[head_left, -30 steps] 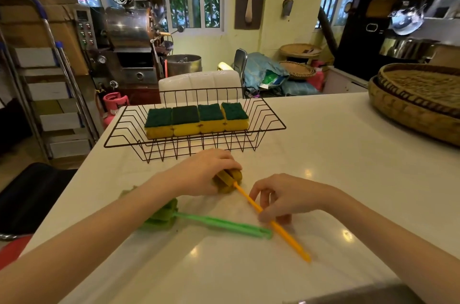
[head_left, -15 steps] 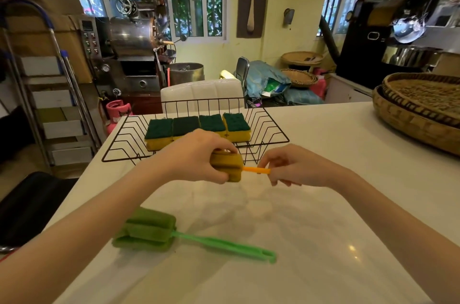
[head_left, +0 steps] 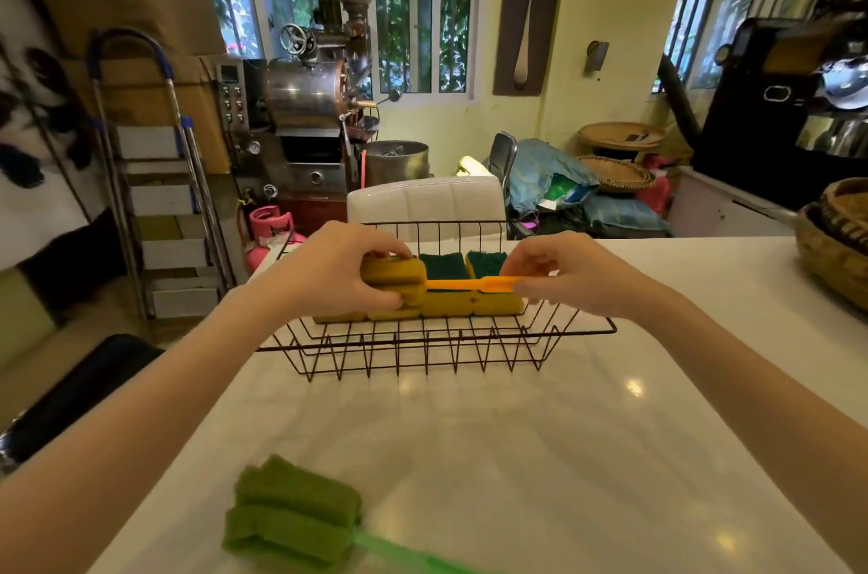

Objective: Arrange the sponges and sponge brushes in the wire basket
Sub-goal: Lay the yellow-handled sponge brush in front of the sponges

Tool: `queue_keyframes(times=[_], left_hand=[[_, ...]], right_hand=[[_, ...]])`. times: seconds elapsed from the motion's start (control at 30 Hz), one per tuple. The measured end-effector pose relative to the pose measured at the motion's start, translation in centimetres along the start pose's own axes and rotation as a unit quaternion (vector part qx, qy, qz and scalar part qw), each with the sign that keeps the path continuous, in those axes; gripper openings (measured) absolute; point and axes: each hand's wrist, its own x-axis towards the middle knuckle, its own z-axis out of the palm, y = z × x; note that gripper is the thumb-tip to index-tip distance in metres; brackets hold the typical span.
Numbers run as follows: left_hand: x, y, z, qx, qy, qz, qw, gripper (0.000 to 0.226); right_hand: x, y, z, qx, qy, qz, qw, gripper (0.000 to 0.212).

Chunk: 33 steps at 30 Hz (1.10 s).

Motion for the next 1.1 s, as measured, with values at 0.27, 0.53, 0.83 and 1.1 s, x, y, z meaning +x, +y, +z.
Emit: queue_keyframes(times=[0.27,0.53,0.83,1.1], left_hand=[[0.6,-4.8,1.5,-0.030,-0.077,-0.094,0.992,0.047],[1.5,-7.4,3.7,0.032,-0.133,-0.100,0.985,0.036],[2.3,-7.9,4.9,0.138,-0.138,-0.095,0.976,0.038],[1.8,-7.3,4.9,0.124,-0.135,-0.111,0.977,0.038]], right_hand=[[4.1,2.6,2.2,-0.060,-0.063,-0.014,0.996,0.025],[6.5,3.7,4.8,-0.140,-0.175,0.010,0.974,0.016],[7.1,4.1,5.9,-0.158,-0.231,0.035,0.959,0.024],[6.8,3.7,5.6,-0.141,-0.207,0.033,0.968,0.023]])
